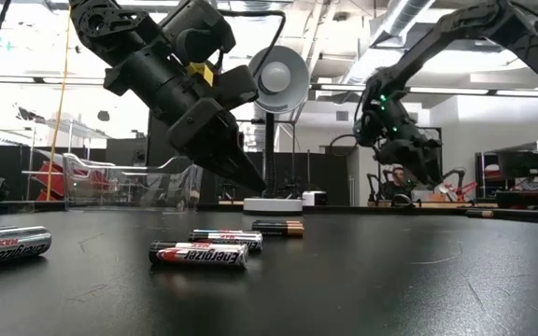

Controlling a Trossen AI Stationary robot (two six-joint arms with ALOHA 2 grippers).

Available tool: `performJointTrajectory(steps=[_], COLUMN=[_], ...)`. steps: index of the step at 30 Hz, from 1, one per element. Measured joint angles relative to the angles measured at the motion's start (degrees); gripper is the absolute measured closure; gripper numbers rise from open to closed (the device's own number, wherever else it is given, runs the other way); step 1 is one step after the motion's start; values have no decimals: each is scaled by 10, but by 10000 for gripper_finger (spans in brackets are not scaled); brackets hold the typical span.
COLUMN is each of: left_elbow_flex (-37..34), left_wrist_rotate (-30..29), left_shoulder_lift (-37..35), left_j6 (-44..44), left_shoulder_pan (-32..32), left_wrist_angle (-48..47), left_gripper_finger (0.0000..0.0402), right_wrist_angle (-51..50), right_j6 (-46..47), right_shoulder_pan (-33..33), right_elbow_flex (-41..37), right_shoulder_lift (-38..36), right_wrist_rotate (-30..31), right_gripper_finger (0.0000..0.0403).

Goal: Sort batteries
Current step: Put the black battery into the top transparent bin

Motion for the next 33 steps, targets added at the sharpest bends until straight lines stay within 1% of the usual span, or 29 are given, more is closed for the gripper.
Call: performJointTrajectory(steps=[4, 11, 15, 19, 22, 26, 29, 33], left_elbow_flex=[0, 0, 0, 0, 0, 0, 0, 0], left_wrist_rotate=[10, 13, 13, 13, 13, 13, 12, 12], left_shoulder_lift=[0, 0, 0, 0, 0, 0, 0, 0], left_j6=[0, 3, 5, 7, 9, 9, 9, 8], left_shoulder_pan=[0, 0, 0, 0, 0, 0, 0, 0], left_wrist_angle=[-1, -1, -1, -1, -1, 0, 0, 5], left_gripper_finger=[213, 213, 213, 213, 213, 213, 213, 213], right_wrist_angle=[0, 3, 9, 14, 63, 131, 168, 200], right_j6=[6, 17, 18, 54, 73, 107, 156, 246], right_shoulder_pan=[-13, -31, -23, -7, 12, 51, 80, 125], right_elbow_flex=[-33, -87, -104, -120, -135, -170, -209, -278], right_shoulder_lift=[-12, -59, -79, -106, -147, -219, -279, -354], right_wrist_rotate=[-3, -6, -3, -2, -1, 0, 0, 1], right_gripper_finger=[152, 153, 153, 154, 154, 154, 154, 154])
